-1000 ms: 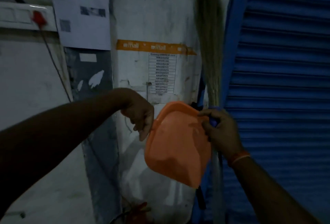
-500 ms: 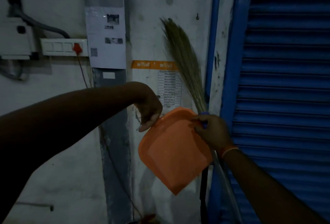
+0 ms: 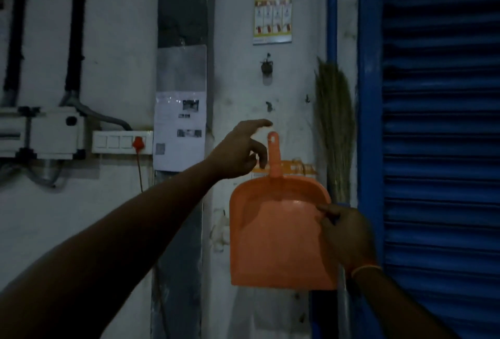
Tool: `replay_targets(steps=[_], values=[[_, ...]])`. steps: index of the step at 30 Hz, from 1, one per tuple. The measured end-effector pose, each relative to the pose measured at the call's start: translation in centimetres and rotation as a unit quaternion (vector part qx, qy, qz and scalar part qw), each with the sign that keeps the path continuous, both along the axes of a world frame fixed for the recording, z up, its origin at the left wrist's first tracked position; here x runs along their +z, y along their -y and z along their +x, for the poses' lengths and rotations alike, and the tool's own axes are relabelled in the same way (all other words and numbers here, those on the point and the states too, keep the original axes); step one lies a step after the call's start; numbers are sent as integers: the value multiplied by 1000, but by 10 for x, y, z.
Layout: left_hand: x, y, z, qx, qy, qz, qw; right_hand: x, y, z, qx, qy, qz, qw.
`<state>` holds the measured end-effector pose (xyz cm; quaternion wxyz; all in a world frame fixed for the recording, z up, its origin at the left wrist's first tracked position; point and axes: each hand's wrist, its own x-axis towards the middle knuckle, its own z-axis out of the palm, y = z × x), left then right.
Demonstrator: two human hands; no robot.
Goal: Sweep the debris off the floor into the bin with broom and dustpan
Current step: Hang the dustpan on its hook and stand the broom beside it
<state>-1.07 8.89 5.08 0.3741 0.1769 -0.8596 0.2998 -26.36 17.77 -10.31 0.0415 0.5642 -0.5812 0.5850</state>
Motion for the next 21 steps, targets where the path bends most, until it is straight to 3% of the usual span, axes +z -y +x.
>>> replay_targets(steps=[2, 4, 7, 8, 13, 17, 19, 21], values=[[5, 21, -1, -45, -139, 144, 979, 14, 14, -4, -11, 10, -14, 1000], [10, 38, -5, -44, -212, 291, 932, 24, 30, -8, -24, 0, -18, 1000], [14, 60, -11, -64, -244, 521, 816, 37, 53, -8, -37, -24, -14, 999], [15, 67, -13, -80, -228, 558, 794, 42, 60, -8, -41, -30, -17, 999], [34, 123, -15, -218, -160, 601, 752, 58, 98, -4, -52, -28, -30, 998], [64, 151, -14, -184, -180, 535, 805, 64, 125, 2, -50, -7, -45, 998], [83, 161, -10, -166, -211, 516, 813, 64, 137, 5, -57, -13, -46, 997], [105, 170, -3, -171, -246, 518, 801, 65, 147, 7, -71, -19, -44, 996]])
